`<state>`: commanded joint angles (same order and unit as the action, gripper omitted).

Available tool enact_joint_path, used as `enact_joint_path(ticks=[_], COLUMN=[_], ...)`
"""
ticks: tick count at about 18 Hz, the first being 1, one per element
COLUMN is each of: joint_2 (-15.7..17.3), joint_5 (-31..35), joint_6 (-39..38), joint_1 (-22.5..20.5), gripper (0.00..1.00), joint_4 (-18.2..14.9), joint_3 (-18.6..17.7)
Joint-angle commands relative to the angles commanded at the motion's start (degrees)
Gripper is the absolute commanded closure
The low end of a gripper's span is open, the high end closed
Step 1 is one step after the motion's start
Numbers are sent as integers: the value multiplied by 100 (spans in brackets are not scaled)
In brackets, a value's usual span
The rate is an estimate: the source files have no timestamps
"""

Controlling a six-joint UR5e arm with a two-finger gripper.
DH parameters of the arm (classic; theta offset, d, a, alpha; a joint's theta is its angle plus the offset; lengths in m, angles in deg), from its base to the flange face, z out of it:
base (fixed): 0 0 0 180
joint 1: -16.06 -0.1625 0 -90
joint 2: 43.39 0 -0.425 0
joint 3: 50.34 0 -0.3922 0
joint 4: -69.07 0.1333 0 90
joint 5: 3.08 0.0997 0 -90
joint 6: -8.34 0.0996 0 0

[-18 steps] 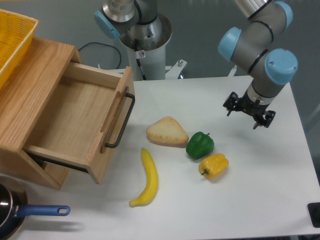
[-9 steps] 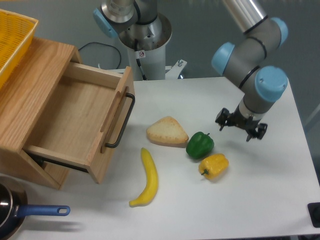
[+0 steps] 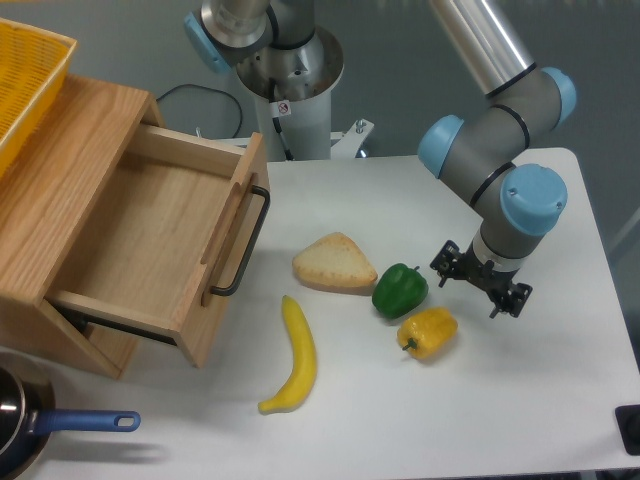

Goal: Pick up the yellow pepper
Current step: 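Move the open gripper down toward the yellow bell pepper, then lower the gripper around the yellow bell pepper beside the green pepper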

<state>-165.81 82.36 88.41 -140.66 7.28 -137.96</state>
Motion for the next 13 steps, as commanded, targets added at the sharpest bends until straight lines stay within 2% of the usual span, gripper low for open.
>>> enact_joint_path(ticks=[5, 13], joint_2=[-62, -132], joint_5=[-615, -660], joint_6=[-70, -105], joint_1=[27, 71], gripper=[0, 0], joint_4=[-9, 9], joint_3=[26, 26])
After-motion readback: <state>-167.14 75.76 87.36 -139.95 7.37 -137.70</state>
